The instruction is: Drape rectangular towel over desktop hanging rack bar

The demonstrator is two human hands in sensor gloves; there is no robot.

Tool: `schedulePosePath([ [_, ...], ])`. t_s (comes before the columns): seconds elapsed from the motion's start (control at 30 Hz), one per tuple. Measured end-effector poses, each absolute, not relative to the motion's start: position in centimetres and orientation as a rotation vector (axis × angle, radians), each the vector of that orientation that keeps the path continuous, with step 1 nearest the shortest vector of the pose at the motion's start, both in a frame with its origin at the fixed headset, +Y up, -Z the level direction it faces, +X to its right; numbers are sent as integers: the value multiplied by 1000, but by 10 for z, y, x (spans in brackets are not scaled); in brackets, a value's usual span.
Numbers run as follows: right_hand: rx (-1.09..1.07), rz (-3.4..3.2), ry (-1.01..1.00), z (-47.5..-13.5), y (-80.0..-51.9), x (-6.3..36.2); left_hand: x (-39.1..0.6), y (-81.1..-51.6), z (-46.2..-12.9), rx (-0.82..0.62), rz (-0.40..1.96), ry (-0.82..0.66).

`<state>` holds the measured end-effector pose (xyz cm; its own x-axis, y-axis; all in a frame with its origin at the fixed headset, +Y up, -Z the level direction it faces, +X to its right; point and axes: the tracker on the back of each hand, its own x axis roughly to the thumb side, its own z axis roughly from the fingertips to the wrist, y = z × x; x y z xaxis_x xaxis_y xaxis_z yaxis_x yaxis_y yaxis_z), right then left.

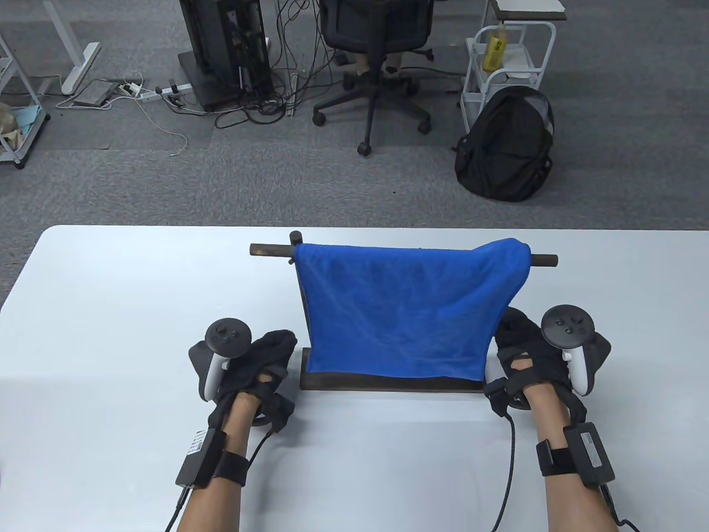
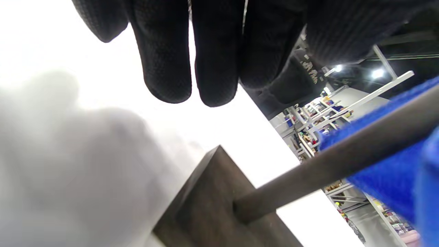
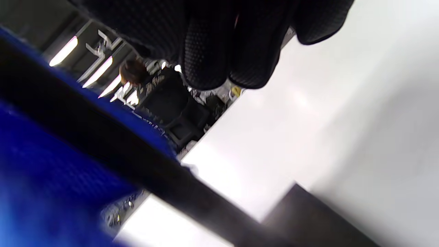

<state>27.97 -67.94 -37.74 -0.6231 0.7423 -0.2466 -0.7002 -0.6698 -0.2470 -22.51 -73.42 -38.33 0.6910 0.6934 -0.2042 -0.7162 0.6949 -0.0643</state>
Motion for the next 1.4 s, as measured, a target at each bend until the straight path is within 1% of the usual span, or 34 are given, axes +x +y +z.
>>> schedulePosePath([
  [0.07, -446, 2273, -289, -372, -662, 286, -230, -718, -380, -73, 806, 181],
  [0.17, -444, 2195, -545, -353, -621, 295, -241, -683, -371, 114, 818, 196],
  [0.3, -341, 2142, -789, -324, -571, 293, -260, -627, -342, 448, 828, 258],
  [0.4, -239, 2133, -919, -302, -541, 278, -264, -591, -319, 634, 820, 260],
  [0.43, -175, 2137, -976, -292, -528, 266, -261, -576, -308, 706, 794, 231],
  [0.5, -100, 2169, -1011, -285, -517, 251, -252, -555, -292, 815, 756, 143],
  [0.53, -52, 2210, -1024, -281, -512, 239, -242, -542, -282, 900, 738, 91],
  [0.57, -26, 2254, -1044, -278, -508, 227, -231, -531, -272, 951, 696, 48],
  [0.63, 29, 2340, -1074, -277, -503, 207, -205, -513, -261, 976, 573, -70],
  [0.67, 53, 2379, -1076, -278, -501, 199, -194, -508, -260, 973, 521, -103],
  [0.73, 79, 2443, -1055, -282, -498, 186, -169, -498, -266, 914, 384, -172],
  [0.77, 84, 2485, -1039, -285, -497, 179, -156, -494, -272, 853, 306, -207],
  [0.9, 81, 2666, -948, -294, -495, 167, -126, -489, -291, 701, 125, -209],
  [0.93, 78, 2693, -949, -295, -495, 165, -122, -488, -294, 684, 86, -208],
  [1.0, 86, 2705, -962, -294, -494, 164, -117, -488, -297, 669, 47, -177],
  [1.1, 110, 2739, -917, -295, -490, 164, -118, -488, -299, 659, 56, -171],
  [1.23, 139, 2775, -798, -298, -479, 162, -124, -483, -300, 647, 24, -140],
  [1.3, 144, 2774, -771, -300, -476, 160, -129, -480, -303, 627, 11, -109],
  [1.4, 160, 2795, -751, -304, -471, 155, -132, -478, -307, 598, 15, -106],
])
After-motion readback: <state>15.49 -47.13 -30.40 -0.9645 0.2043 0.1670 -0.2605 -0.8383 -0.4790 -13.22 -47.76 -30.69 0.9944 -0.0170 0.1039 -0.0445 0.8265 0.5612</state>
